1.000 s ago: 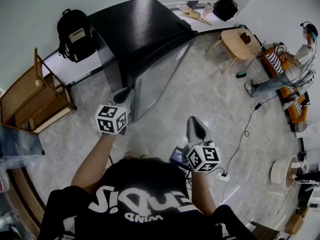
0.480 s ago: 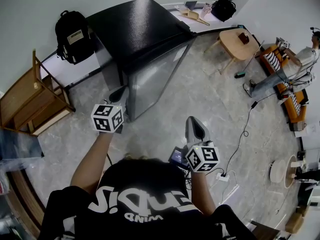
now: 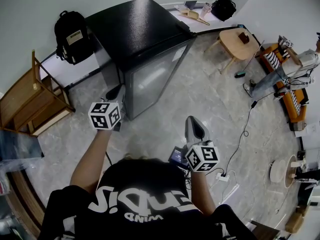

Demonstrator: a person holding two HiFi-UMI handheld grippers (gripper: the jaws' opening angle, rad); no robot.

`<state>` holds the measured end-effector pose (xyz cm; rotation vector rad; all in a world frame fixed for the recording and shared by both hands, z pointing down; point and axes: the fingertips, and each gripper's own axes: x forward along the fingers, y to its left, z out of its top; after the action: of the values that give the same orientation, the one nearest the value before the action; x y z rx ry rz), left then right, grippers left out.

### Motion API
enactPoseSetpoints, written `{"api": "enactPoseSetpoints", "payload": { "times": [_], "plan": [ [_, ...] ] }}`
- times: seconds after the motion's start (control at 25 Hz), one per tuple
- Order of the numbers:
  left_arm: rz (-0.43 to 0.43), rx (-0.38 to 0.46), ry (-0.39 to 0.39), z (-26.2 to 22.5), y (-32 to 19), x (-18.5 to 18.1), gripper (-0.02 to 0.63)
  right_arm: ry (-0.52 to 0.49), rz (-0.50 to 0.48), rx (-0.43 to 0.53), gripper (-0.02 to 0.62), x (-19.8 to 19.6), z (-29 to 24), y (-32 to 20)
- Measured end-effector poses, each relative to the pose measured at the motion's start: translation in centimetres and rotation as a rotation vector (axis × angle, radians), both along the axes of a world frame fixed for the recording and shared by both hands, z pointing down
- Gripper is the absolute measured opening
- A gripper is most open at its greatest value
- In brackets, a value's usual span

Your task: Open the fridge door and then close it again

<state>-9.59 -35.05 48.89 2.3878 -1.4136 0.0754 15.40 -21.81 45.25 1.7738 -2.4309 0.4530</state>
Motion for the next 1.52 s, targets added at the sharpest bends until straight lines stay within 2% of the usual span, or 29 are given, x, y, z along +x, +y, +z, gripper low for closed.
{"api": "enactPoseSetpoints", "payload": {
  "times": [0.56, 0.92, 1.32, 1.52],
  "plan": [
    [-0.045, -0.044, -0.011, 1.4, -0.7, -0.4, -0.002, -0.004, 0.004, -0.004, -0.002, 1.3, 0.4, -0.3],
    [0.034, -0.059, -0.034, 1.9, 2.6, 1.5, 0.000, 0.000, 0.002, -0.004, -0.002, 2.3, 0.5, 0.3],
    [0.060, -0.006, -0.020, -1.1, 8.0, 1.0, 0.000, -0.013, -0.085, -0.003, -0.002, -0.8, 0.3, 1.0],
    [0.053, 0.033, -0.054, -2.4, 11.5, 0.4, 0.000, -0.014, -0.161, -0.002, -0.002, -3.4, 0.3, 1.9]
  ]
}}
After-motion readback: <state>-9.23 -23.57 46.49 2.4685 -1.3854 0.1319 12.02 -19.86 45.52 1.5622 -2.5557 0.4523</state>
